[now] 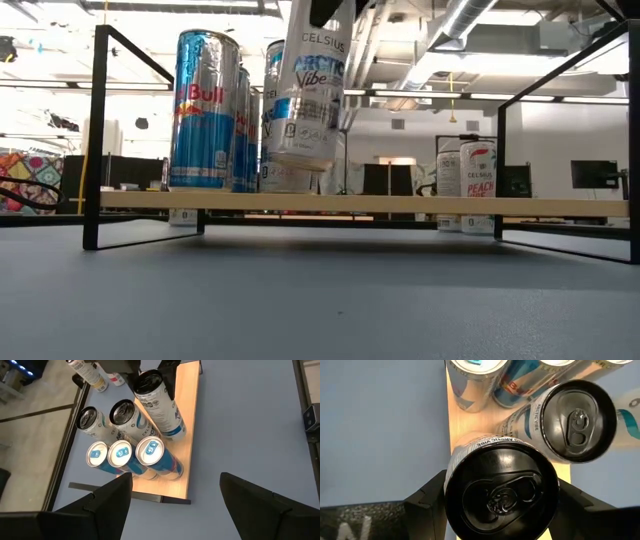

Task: Place canned beverage on shelf
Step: Put the white blue soda can on the shelf aligned with the other blue soda cans

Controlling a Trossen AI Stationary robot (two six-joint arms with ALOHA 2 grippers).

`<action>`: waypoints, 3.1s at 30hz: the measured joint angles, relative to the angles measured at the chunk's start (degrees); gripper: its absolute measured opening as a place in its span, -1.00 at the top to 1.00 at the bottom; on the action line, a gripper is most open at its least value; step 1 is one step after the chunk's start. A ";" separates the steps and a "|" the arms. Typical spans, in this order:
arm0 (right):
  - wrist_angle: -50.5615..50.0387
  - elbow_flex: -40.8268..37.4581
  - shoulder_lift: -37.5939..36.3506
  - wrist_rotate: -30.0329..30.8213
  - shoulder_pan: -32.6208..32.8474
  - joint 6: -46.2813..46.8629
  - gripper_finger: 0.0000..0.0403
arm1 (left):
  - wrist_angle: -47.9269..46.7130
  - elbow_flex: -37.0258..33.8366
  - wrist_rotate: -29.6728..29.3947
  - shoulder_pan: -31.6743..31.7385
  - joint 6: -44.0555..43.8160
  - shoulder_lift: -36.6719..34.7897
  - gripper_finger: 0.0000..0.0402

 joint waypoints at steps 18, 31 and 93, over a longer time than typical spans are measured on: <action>4.38 -0.04 3.15 -1.01 -0.58 -0.36 -0.19 | 0.12 0.00 -0.22 0.00 -0.07 0.00 -0.43; 3.82 0.11 3.85 -1.28 -0.36 -1.77 -0.20 | 0.11 0.00 -0.51 0.13 -0.04 -0.02 -0.43; 14.91 -0.20 -0.78 -12.15 -1.26 -45.77 -0.50 | 0.10 0.00 -0.04 0.17 -0.46 -0.02 -0.43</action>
